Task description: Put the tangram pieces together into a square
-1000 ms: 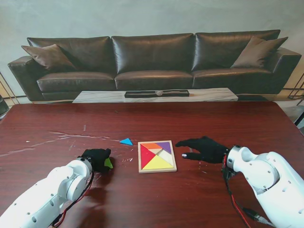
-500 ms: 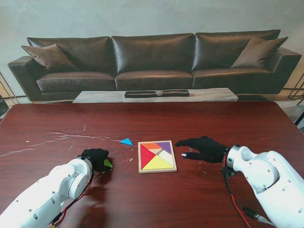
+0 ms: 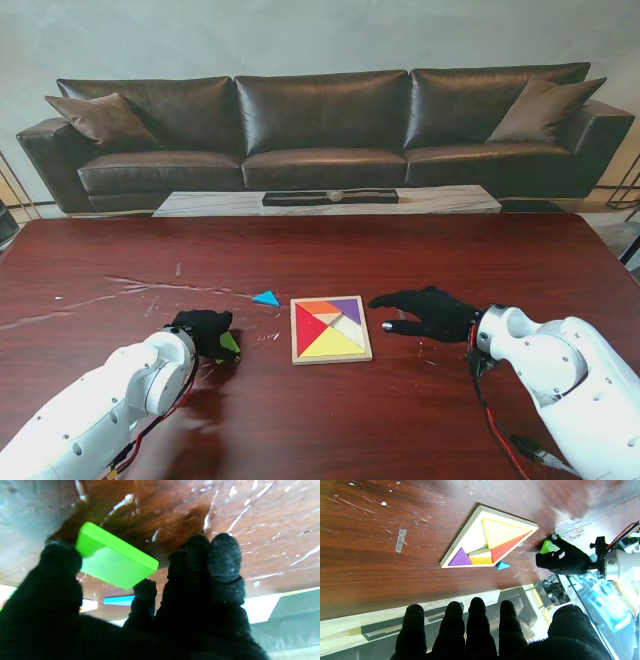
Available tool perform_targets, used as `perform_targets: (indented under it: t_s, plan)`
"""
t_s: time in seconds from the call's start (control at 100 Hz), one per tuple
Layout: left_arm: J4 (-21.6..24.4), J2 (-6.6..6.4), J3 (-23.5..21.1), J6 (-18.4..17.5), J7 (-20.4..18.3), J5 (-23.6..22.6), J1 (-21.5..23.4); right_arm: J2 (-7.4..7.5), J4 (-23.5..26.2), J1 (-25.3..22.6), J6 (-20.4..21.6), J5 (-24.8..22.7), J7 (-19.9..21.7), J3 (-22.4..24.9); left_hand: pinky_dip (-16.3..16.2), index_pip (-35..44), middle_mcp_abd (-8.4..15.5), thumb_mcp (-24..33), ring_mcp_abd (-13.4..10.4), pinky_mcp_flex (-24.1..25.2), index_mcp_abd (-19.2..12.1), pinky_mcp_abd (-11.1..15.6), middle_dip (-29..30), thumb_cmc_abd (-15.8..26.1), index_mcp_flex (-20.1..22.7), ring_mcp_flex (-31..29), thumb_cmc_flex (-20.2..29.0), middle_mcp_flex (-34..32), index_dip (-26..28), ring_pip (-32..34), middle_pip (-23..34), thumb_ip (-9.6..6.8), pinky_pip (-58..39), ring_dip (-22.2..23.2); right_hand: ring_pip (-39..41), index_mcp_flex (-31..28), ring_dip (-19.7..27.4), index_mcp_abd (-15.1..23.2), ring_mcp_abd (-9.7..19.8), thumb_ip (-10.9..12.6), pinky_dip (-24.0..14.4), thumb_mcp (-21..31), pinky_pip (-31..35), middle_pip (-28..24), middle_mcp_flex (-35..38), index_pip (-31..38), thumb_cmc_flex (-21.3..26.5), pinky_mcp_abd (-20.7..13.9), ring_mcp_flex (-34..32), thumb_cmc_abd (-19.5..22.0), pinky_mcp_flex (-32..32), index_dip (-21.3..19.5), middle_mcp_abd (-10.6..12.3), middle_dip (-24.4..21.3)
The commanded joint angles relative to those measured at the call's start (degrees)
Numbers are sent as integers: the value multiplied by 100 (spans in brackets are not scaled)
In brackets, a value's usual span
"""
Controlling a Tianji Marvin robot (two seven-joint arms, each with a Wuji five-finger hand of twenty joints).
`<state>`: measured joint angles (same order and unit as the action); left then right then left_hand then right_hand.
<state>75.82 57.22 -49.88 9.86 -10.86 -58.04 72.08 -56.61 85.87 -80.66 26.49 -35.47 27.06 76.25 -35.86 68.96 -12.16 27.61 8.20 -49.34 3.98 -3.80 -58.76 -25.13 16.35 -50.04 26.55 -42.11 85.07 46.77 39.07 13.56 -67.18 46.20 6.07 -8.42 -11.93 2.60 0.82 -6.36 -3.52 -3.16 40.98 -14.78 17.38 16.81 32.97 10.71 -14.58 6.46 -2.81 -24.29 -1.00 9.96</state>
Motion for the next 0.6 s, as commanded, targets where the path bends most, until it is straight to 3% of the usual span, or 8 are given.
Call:
perform_targets:
  t_s: [0.0,0.04,0.14,0.2,0.3,0.41,0.5,0.59]
  plan:
    - [-516,4,289,-54,-331,52,426,0,24,-33,-9,-30,-8,-1,-129,-145,1013,268,-434,51,-249,347,893,-213,-661,101,2960,-219,-571,62,-175,-726,42,170,-16,68,-79,130,12,136,12,8,6,-56,61,6,6,63,-98,59,-54,-8,-1,45]
    - [-514,3,294,-58,-342,56,419,1,26,-35,-8,-35,-6,3,-153,-254,968,166,-437,87,-179,356,1026,-168,-1036,124,3010,-103,-1463,81,-18,-753,61,205,-18,71,-78,130,16,136,13,8,5,-55,58,6,7,58,-92,54,-58,-7,5,45]
    - [-513,2,291,-95,-298,-5,413,0,26,-42,-5,-45,-13,15,-153,-1719,1140,205,-443,88,71,370,1229,-207,-948,63,2996,-119,-4064,83,118,-751,28,213,-16,69,-77,127,23,136,14,10,4,-56,59,8,10,58,-94,41,-58,-7,6,45]
    - [-497,-7,295,-119,-289,-87,405,0,27,-46,-3,-57,-20,21,-143,-2594,1189,206,-488,85,192,398,1233,-225,-892,31,3000,-129,-4929,62,138,-753,15,216,-15,70,-77,126,22,136,15,9,5,-59,64,9,10,58,-96,29,-58,-7,5,46]
    - [-524,0,275,-188,-210,-101,398,-1,27,-52,-4,-59,-25,30,-136,-2906,1091,268,-474,50,344,339,1176,-291,-774,-62,3005,-229,-5182,79,145,-762,-66,246,-13,68,-76,123,34,137,16,9,5,-61,64,11,5,58,-95,27,-60,-6,0,46]
    - [-563,1,295,-214,-187,-84,381,-1,32,-66,-1,-62,-26,44,-59,-3228,965,215,-482,13,650,308,903,-271,493,-125,3072,-365,-5509,93,13,-775,-134,310,-11,67,-74,123,41,137,17,12,6,-62,67,13,4,56,-93,27,-61,-6,4,47]
    - [-644,23,325,-201,-33,-12,367,0,39,-78,8,-79,-28,62,39,-2604,767,258,-392,-58,41,199,505,-281,1692,-207,3084,-594,-5777,110,-163,-770,-229,314,-9,69,-73,121,38,137,18,12,6,-62,69,14,1,57,-90,24,-61,-4,-2,47]
    - [-661,38,311,-160,80,-10,401,-1,35,-80,7,-65,-31,64,125,-892,872,336,-421,-102,-1120,217,17,-318,1779,-257,3008,-652,-5717,137,-166,-745,-306,306,-8,73,-72,124,44,137,20,14,3,-58,62,13,6,52,-88,17,-70,-3,1,45]
